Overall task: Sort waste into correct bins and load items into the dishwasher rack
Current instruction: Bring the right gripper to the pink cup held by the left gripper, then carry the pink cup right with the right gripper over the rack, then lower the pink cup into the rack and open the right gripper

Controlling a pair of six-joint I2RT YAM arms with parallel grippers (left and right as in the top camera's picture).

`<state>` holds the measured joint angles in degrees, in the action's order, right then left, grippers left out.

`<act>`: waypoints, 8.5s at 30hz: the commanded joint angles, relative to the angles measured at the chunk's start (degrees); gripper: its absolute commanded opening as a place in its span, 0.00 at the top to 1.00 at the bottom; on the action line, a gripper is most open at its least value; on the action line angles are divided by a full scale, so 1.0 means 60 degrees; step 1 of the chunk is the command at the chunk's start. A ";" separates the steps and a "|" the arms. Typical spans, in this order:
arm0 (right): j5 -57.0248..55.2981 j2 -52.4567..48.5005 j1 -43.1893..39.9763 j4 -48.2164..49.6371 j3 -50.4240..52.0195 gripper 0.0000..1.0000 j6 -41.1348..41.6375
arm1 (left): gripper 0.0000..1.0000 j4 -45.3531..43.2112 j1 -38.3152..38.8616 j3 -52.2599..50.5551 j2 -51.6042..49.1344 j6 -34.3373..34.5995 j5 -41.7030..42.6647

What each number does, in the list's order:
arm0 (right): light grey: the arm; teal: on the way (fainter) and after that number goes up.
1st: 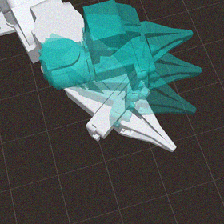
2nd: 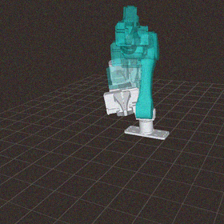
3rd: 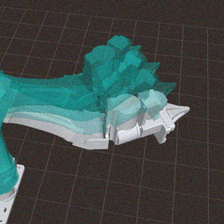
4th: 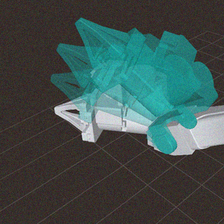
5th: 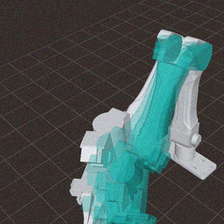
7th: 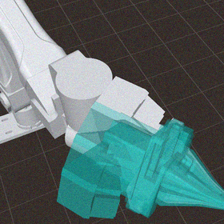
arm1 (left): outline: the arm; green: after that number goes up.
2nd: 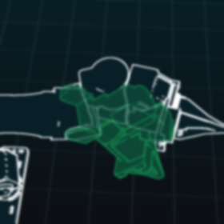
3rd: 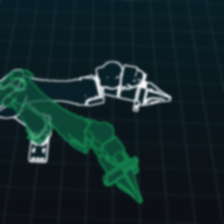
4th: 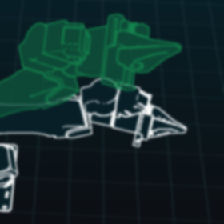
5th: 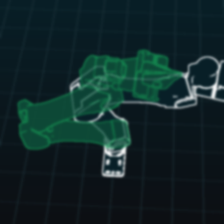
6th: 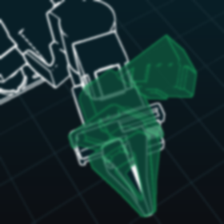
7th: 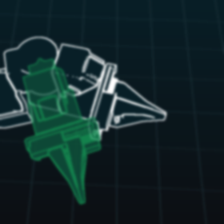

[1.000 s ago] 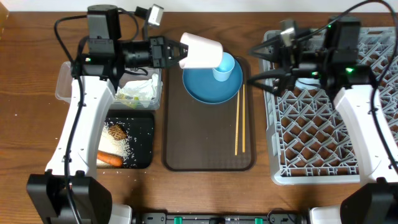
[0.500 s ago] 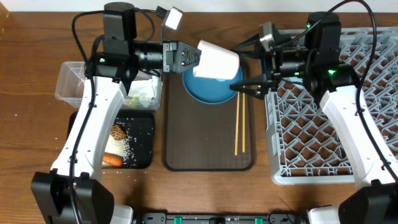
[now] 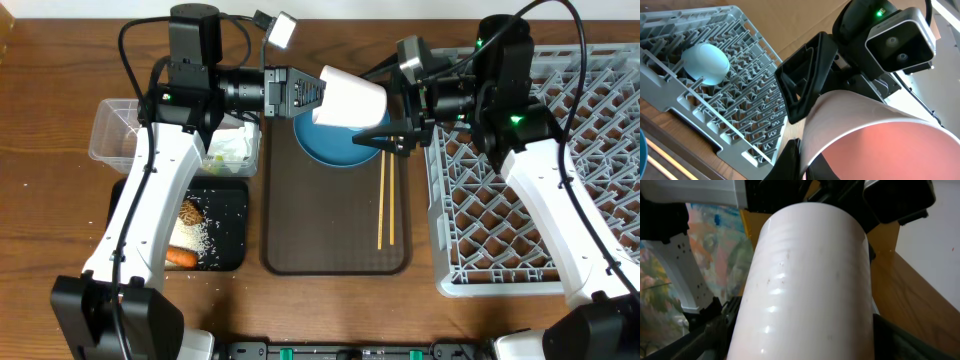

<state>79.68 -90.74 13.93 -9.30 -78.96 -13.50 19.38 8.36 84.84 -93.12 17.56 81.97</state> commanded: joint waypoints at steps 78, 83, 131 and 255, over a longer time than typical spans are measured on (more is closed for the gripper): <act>-0.8761 0.2025 -0.2313 -0.6437 -0.0291 0.74 0.1996 | 0.68 0.2339 -0.0004 0.0062 -0.0080 -0.0419 -0.7089; -1.0061 0.2397 -0.2310 -0.7989 -0.0291 0.74 0.2364 | 0.68 0.2641 -0.0004 0.0062 -0.0080 -0.0415 -0.8164; -1.2218 0.0372 -0.2313 -1.1213 -0.0036 0.80 0.3027 | 0.57 0.3632 -0.0004 0.0025 -0.0200 -0.0419 -0.9861; -1.2236 0.0372 -0.2313 -1.0499 -0.1213 0.09 0.3031 | 0.50 -0.0437 0.2907 0.0015 -0.2911 0.0754 -1.2528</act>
<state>5.98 -88.49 0.34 -72.18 -85.38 4.43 17.78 25.63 84.84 -108.81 20.82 8.49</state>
